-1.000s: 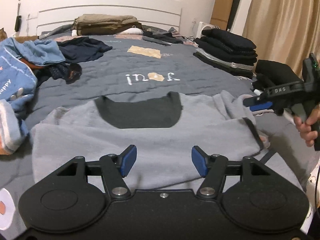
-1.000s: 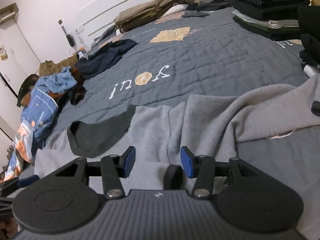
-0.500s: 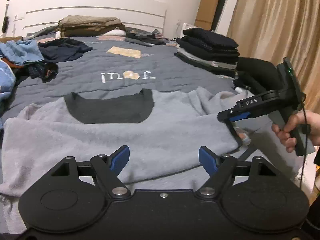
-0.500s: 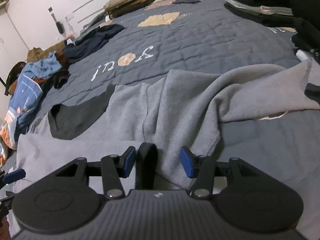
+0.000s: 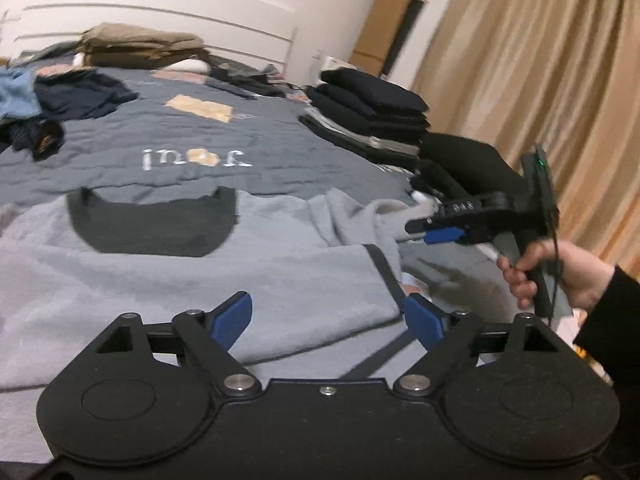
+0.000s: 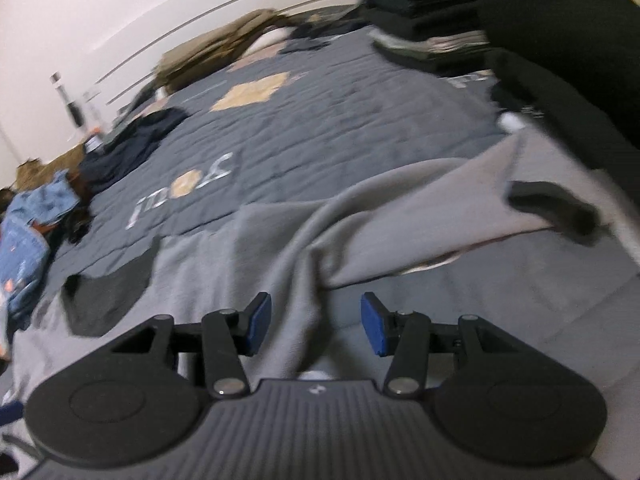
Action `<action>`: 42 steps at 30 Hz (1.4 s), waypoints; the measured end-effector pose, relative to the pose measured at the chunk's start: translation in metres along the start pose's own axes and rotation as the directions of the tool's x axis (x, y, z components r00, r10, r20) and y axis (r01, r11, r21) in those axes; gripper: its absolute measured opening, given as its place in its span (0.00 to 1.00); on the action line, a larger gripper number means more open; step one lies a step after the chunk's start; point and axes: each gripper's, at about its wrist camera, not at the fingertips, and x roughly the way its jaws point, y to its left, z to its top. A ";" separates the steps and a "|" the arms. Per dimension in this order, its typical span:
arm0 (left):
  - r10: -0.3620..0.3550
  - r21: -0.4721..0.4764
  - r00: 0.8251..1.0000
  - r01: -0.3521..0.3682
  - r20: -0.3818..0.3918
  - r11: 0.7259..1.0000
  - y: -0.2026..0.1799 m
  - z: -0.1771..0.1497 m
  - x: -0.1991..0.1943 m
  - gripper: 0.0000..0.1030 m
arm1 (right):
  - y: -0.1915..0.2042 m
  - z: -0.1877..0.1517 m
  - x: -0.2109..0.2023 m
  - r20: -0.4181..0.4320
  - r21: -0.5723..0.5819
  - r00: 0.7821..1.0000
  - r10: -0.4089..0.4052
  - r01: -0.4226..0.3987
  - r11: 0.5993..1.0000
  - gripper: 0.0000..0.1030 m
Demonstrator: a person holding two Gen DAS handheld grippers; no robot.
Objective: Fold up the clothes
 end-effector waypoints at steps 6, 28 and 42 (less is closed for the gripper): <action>-0.087 0.029 0.996 0.088 -0.019 0.996 -0.036 0.000 0.018 0.82 | -0.047 0.007 -0.011 0.051 0.113 0.994 -0.099 0.093 0.989 0.47; -0.139 -0.007 0.990 0.139 -0.034 0.990 -0.071 -0.003 0.057 0.83 | -0.155 0.011 -0.015 0.178 0.382 0.974 -0.140 0.063 0.922 0.67; -0.134 0.001 0.990 0.134 -0.049 0.991 -0.068 -0.007 0.055 0.83 | -0.167 0.013 0.000 0.196 0.413 0.973 -0.119 0.028 0.910 0.88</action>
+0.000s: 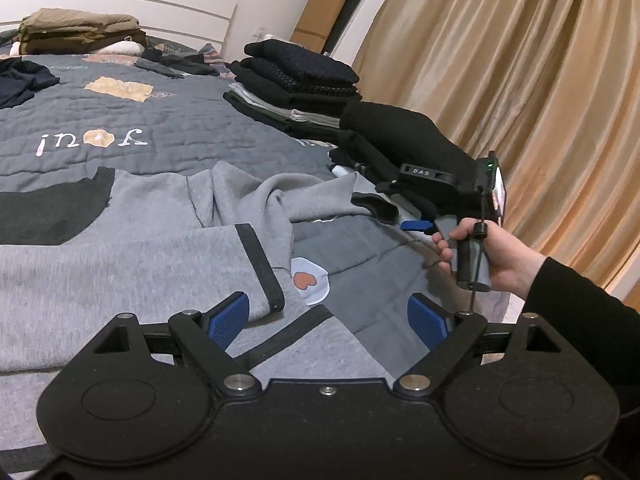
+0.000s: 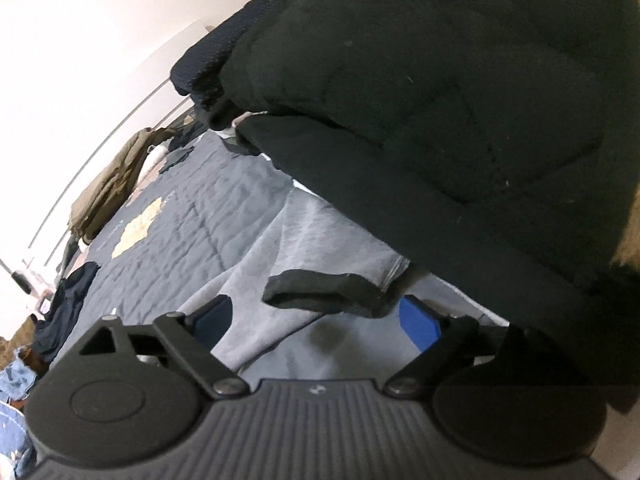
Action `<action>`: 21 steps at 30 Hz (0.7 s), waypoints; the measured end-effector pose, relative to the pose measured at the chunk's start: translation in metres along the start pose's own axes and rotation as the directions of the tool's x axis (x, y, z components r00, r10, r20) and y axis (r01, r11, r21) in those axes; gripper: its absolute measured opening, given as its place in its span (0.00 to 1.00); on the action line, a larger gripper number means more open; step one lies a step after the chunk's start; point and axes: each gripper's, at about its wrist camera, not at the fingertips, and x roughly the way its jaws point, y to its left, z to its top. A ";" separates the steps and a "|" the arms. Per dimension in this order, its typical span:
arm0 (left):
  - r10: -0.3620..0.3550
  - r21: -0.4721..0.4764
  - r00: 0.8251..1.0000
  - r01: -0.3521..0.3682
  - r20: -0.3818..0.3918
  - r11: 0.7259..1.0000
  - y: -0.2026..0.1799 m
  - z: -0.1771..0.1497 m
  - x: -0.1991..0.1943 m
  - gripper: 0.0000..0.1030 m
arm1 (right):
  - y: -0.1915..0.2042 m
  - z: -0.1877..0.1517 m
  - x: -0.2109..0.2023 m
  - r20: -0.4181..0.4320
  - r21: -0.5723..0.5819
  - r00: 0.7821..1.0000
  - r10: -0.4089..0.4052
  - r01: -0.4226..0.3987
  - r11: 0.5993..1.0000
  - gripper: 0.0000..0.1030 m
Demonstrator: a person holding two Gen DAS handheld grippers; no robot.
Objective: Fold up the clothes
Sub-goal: 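Pinch the grey sweatshirt hem with the right gripper and lift it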
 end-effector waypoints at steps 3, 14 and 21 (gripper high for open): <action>0.003 -0.004 1.000 -0.003 -0.001 1.000 0.001 0.000 0.000 0.83 | -0.008 -0.001 0.005 0.012 0.029 1.000 0.001 -0.002 1.000 0.88; 0.018 -0.011 1.000 -0.018 -0.014 1.000 0.006 -0.002 0.003 0.83 | -0.011 0.002 0.001 0.040 0.087 0.999 0.022 -0.026 0.996 0.06; 0.040 -0.019 0.999 -0.040 0.008 0.999 0.010 0.002 0.000 0.83 | 0.028 0.012 -0.028 0.079 0.079 0.979 0.188 -0.194 0.978 0.05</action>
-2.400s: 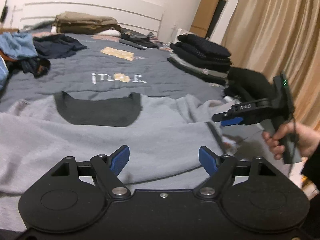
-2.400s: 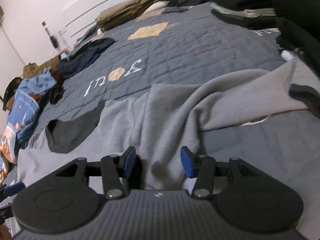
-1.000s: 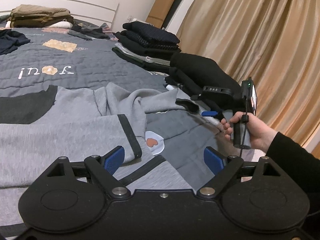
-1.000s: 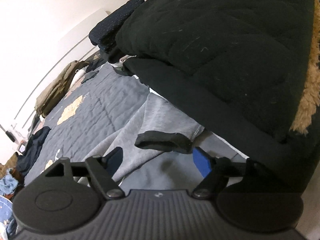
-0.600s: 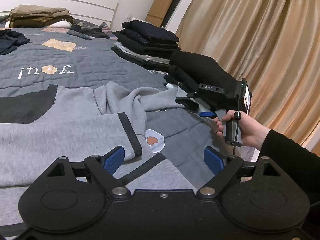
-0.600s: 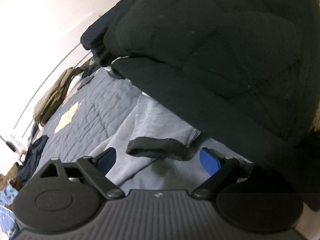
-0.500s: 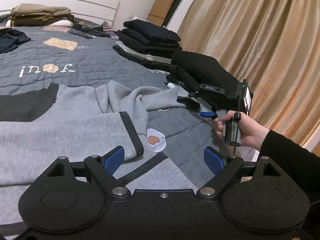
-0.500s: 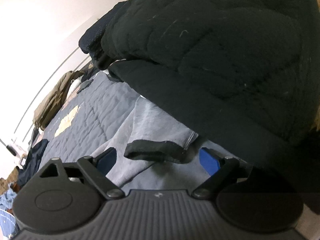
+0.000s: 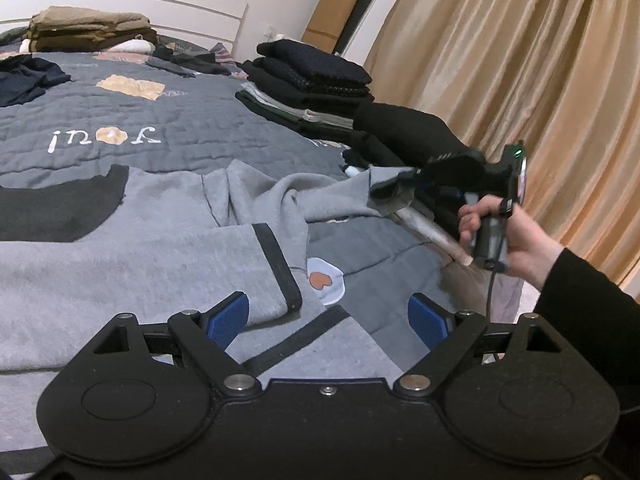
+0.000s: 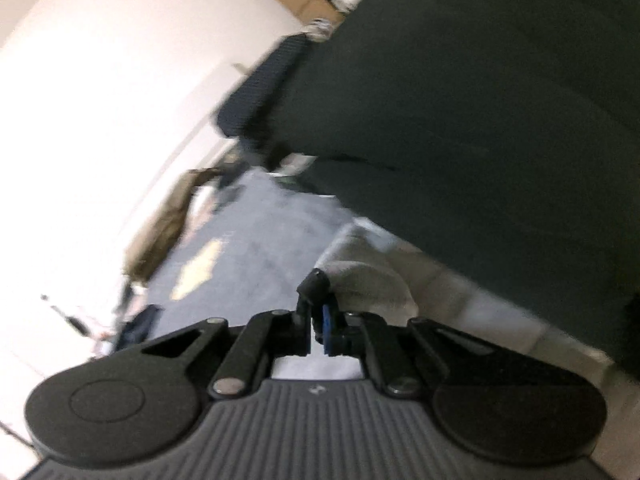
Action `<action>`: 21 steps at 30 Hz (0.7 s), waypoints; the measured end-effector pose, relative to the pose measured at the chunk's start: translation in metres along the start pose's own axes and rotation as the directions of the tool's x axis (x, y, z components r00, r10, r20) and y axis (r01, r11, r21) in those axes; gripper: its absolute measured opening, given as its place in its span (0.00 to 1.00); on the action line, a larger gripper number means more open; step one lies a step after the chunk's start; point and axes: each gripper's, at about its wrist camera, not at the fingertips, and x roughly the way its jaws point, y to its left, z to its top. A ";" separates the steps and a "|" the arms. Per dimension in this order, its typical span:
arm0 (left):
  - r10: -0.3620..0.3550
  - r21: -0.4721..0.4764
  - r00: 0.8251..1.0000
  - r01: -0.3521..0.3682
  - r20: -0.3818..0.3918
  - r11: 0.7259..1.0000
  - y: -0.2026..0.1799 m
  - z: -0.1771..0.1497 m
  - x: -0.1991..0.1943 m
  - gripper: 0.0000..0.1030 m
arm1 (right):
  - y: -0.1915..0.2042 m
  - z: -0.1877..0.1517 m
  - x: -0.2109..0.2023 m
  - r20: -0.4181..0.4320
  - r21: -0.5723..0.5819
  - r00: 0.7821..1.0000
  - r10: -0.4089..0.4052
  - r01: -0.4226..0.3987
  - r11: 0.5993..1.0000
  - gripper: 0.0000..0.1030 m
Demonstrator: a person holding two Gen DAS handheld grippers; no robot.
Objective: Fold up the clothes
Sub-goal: 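Pinch the grey sweatshirt hem with the right gripper and lift it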
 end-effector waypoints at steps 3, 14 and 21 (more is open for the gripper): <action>0.013 -0.005 1.000 -0.013 0.017 1.000 0.002 0.003 -0.003 0.83 | 0.029 -0.003 -0.008 -0.019 -0.019 0.996 0.089 -0.090 0.996 0.05; 0.184 0.152 0.976 -0.200 0.117 0.968 -0.001 0.012 -0.016 0.83 | 0.126 -0.065 -0.007 -0.281 -0.054 0.901 0.331 -0.359 0.932 0.05; 0.271 0.294 0.954 -0.297 0.125 0.908 -0.006 0.006 -0.010 0.83 | 0.167 -0.132 0.001 -0.490 -0.085 0.803 0.339 -0.431 0.898 0.05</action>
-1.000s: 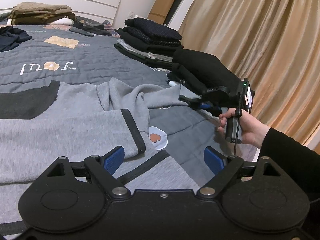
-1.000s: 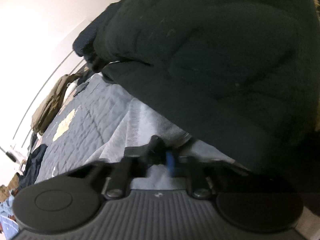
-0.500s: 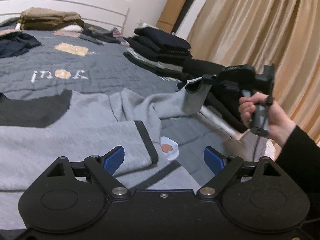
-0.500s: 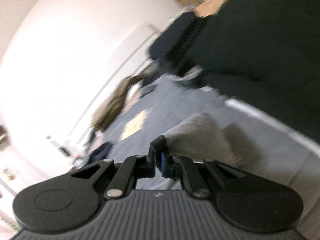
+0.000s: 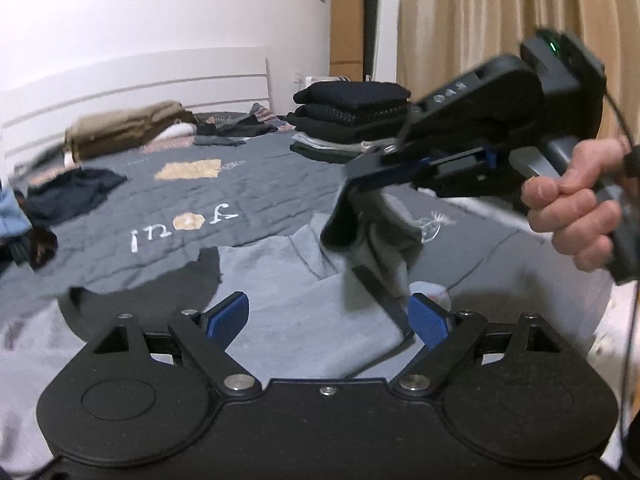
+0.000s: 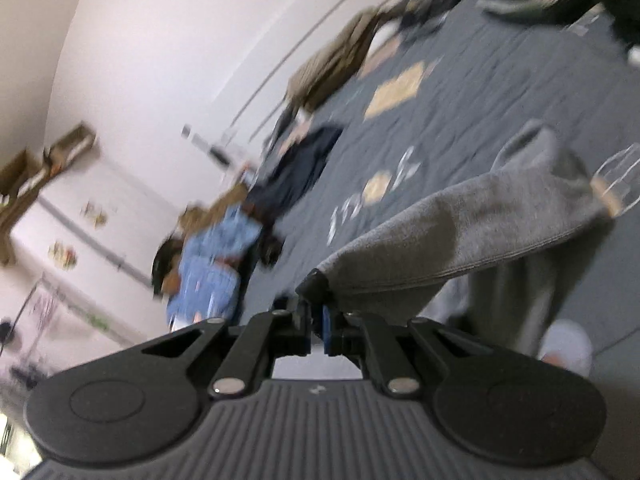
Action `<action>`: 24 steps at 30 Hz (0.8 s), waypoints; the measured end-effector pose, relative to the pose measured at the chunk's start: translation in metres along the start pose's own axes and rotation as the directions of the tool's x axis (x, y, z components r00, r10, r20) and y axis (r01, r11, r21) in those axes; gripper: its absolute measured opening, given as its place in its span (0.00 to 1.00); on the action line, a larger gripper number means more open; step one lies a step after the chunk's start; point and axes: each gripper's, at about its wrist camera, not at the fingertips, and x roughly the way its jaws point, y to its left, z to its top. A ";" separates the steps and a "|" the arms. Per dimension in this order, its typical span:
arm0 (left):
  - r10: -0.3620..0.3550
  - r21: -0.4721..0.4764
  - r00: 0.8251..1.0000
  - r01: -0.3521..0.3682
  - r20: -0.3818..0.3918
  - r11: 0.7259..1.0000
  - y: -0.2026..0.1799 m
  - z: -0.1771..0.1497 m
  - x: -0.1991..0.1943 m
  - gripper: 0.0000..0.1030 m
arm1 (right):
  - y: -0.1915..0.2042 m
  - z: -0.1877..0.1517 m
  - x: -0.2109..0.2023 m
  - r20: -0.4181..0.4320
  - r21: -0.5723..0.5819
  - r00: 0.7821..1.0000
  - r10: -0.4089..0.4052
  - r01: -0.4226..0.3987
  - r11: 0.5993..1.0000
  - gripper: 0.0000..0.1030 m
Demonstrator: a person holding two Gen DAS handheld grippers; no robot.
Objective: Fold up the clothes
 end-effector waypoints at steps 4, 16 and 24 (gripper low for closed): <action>0.011 0.022 1.000 -0.011 -0.025 1.000 0.000 -0.005 0.008 0.84 | 0.012 -0.020 0.022 -0.116 -0.047 0.993 -0.014 0.009 0.999 0.08; 0.062 0.131 0.995 -0.052 -0.076 0.990 -0.008 -0.022 0.015 0.84 | 0.032 -0.035 0.004 -0.302 -0.315 0.925 -0.230 0.131 0.940 0.59; 0.060 0.146 0.996 -0.049 -0.073 0.988 -0.016 -0.024 0.015 0.84 | 0.028 -0.010 -0.037 -0.087 -0.387 0.954 -0.286 0.232 0.892 1.00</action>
